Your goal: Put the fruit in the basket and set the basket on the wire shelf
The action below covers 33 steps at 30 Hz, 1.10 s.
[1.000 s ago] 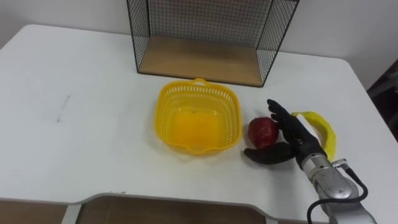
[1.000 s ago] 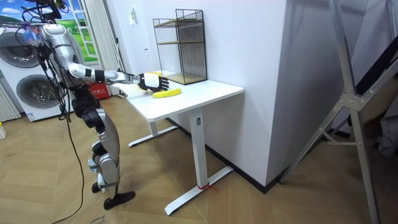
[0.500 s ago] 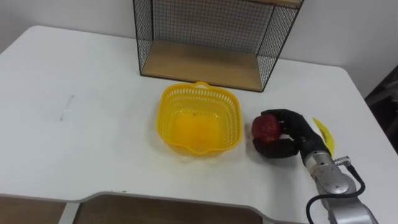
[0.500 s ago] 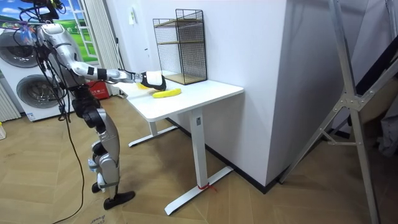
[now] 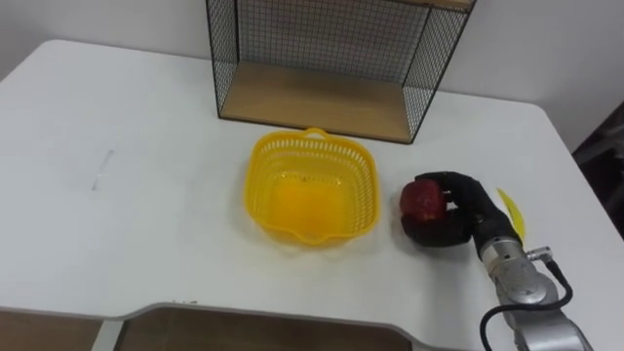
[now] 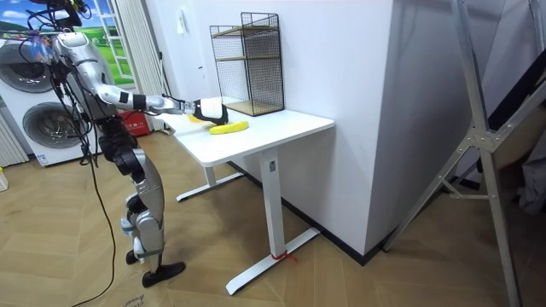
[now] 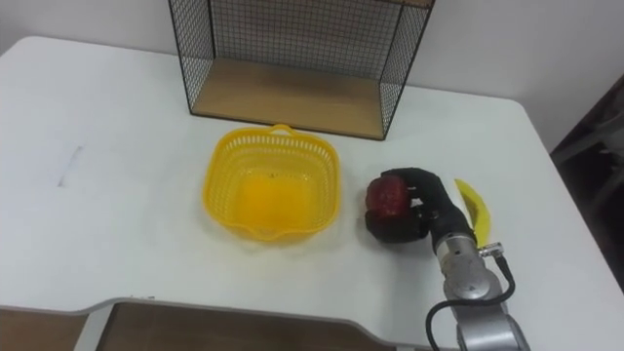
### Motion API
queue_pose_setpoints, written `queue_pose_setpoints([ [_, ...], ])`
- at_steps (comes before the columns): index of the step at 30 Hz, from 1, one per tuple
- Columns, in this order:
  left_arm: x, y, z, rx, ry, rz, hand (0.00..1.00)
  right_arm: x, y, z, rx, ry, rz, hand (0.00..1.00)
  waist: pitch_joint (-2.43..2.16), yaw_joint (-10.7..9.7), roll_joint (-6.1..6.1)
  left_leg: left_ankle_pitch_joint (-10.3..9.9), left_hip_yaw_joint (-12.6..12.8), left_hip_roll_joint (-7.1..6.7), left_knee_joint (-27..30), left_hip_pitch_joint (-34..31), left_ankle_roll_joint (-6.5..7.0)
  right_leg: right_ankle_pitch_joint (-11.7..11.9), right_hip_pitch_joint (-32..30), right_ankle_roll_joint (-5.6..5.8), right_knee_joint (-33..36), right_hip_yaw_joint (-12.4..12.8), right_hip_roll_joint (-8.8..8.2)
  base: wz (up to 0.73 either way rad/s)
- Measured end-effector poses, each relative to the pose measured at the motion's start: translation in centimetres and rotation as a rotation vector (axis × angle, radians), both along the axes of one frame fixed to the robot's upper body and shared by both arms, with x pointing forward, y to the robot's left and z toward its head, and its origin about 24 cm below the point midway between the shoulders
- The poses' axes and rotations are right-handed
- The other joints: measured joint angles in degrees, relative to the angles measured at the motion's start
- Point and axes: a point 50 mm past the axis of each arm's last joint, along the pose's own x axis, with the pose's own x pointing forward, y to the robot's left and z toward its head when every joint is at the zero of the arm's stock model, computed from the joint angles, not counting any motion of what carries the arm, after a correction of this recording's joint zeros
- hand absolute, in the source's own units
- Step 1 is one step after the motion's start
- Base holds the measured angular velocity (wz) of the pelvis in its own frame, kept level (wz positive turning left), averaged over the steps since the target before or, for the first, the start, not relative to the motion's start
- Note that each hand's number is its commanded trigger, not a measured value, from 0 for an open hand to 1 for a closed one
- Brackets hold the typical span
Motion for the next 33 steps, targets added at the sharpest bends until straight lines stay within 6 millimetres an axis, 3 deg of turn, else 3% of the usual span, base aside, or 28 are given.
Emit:
queue_pose_setpoints([
  [6, -0.4, -0.3, -0.2, -0.009, 0.020, 0.005, 0.00, 0.5, -0.3, 1.4, 0.025, -0.066, -0.041, 1.00, 0.18, -0.33, 1.13, 0.00, -0.26, -0.12, 0.04, -0.48, 0.00, -0.01, -0.53, 0.00, 0.47, -0.05, -0.11, 0.00],
  [7, -0.4, -0.3, -0.2, -0.011, 0.017, 0.005, 0.00, 0.7, -0.4, 2.1, 0.029, -0.106, -0.056, 1.00, 0.12, -0.29, 1.47, 0.01, -0.26, -0.13, 0.05, -0.57, 0.01, -0.02, -0.64, 0.00, 0.49, 0.00, -0.12, -0.04],
  [8, -0.5, -0.4, -0.2, -0.011, 0.020, 0.006, 0.00, 0.9, -0.4, 3.0, 0.028, -0.148, -0.066, 1.00, -0.23, -0.30, 1.77, 0.01, -0.12, -0.12, 0.06, -0.78, 0.01, -0.02, -1.07, 0.00, 0.62, 0.18, -0.10, -0.06],
  [10, -0.4, -0.4, -0.2, -0.012, 0.019, 0.006, 0.00, 1.3, -0.5, 4.7, 0.037, -0.229, -0.079, 1.00, -0.36, -0.33, 1.91, 0.06, -0.06, -0.11, 0.02, -0.83, 0.05, -0.02, -1.46, 0.00, 0.74, 0.24, -0.10, -0.04],
  [14, -0.4, -0.4, -0.2, -0.013, 0.012, 0.005, 0.00, 1.7, 0.0, 8.3, 0.064, -0.395, -0.080, 1.00, -0.32, -0.34, 1.63, 0.07, 0.00, -0.09, -0.14, -0.59, 0.04, -0.02, -1.29, 0.00, 0.73, 0.41, -0.02, 0.00],
  [17, 0.1, -0.3, -0.2, -0.015, -0.007, -0.002, 0.00, 1.7, 0.5, 9.7, 0.068, -0.455, -0.057, 1.00, -0.14, -0.35, 1.00, 0.07, 0.23, -0.07, -0.16, -0.40, 0.04, -0.02, -1.20, 0.00, 0.77, 0.60, 0.02, -0.02],
  [21, 0.3, -0.3, -0.2, -0.017, -0.019, -0.008, 0.00, 1.7, 0.8, 10.5, 0.029, -0.485, -0.029, 1.00, 0.04, -0.31, 0.37, 0.07, 0.46, -0.05, -0.09, -0.79, 0.04, -0.01, -1.40, 0.01, 0.82, 0.63, -0.01, -0.02],
  [22, 0.3, -0.3, -0.2, -0.017, -0.020, -0.008, 0.00, 1.7, 0.9, 10.7, 0.022, -0.492, -0.025, 1.00, -0.13, -0.33, 0.02, 0.07, 0.47, -0.05, -0.08, -0.91, 0.04, -0.01, -1.54, 0.00, 0.84, 0.64, -0.01, 0.00],
  [26, 0.6, -0.3, -0.1, -0.018, -0.024, -0.011, 0.00, 1.6, 1.8, 12.4, 0.016, -0.549, 0.046, 1.00, 0.03, -0.12, 0.32, 0.07, 0.92, -0.04, -0.05, -1.01, 0.04, 0.01, -2.34, -0.03, 1.24, 1.17, 0.06, -0.06],
  [33, 1.4, -0.4, -0.1, -0.019, -0.035, -0.050, 0.00, 1.6, 4.8, 12.1, 0.001, -0.499, 0.229, 1.00, 0.03, 1.29, 0.06, 0.07, 1.61, 0.08, -0.06, -1.75, 0.04, 0.07, -3.24, -0.11, 1.76, 1.46, 0.12, -0.06],
])
